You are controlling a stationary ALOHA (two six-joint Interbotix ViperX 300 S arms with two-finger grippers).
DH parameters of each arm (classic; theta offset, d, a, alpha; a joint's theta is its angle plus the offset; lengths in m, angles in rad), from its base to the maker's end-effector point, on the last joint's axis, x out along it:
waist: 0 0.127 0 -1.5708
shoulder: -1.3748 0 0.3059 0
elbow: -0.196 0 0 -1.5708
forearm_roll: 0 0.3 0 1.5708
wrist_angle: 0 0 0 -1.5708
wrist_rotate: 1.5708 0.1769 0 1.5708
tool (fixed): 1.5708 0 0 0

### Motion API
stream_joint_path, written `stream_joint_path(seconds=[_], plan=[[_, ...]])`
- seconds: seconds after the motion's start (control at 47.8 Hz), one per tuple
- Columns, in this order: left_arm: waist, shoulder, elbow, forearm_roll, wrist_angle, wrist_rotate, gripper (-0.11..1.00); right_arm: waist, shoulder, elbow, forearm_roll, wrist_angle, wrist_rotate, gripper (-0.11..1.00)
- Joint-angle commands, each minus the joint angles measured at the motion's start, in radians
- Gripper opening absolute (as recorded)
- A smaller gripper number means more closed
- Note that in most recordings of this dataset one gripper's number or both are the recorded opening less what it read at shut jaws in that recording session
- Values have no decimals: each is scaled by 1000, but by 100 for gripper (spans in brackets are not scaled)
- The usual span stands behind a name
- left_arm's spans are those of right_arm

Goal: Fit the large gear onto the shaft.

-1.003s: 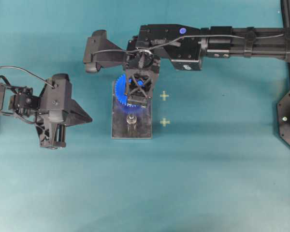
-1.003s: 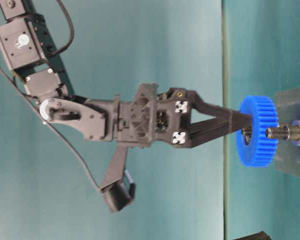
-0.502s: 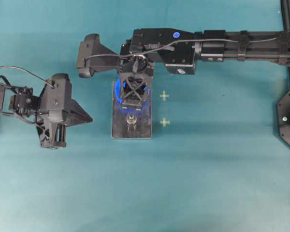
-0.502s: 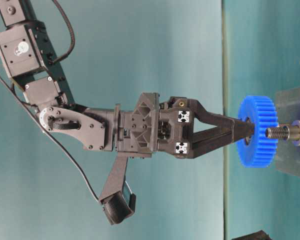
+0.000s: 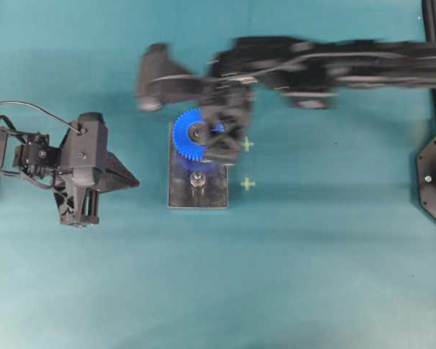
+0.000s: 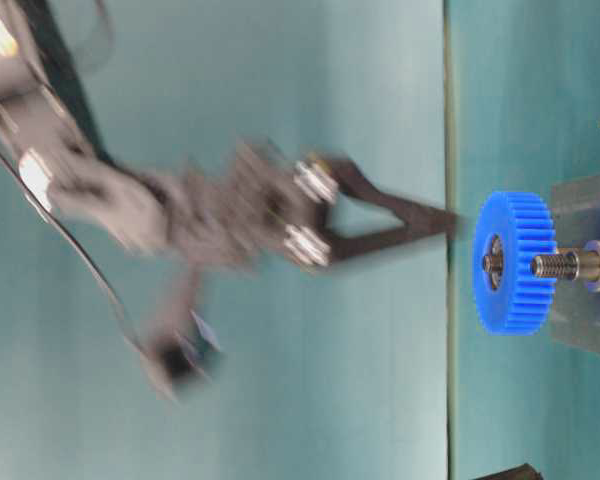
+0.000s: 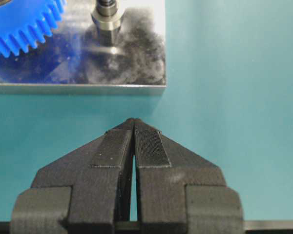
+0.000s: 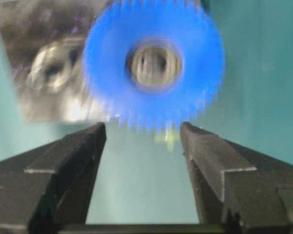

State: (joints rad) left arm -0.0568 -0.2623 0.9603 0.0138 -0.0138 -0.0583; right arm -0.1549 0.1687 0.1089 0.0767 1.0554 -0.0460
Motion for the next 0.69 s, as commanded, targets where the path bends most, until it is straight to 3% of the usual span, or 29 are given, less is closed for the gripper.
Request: stream_joint_path(seconds=[0.0, 0.314, 0.669], plan=[[-3, -29, -2, 3, -28, 3, 0, 6, -104, 67, 3, -48, 28, 67], [-3, -104, 37, 3, -72, 3, 0, 46, -273, 264, 3, -270, 83, 67], [-3, -130, 67, 3, -147, -11, 0, 55, -356, 371, 5, -364, 87, 67]])
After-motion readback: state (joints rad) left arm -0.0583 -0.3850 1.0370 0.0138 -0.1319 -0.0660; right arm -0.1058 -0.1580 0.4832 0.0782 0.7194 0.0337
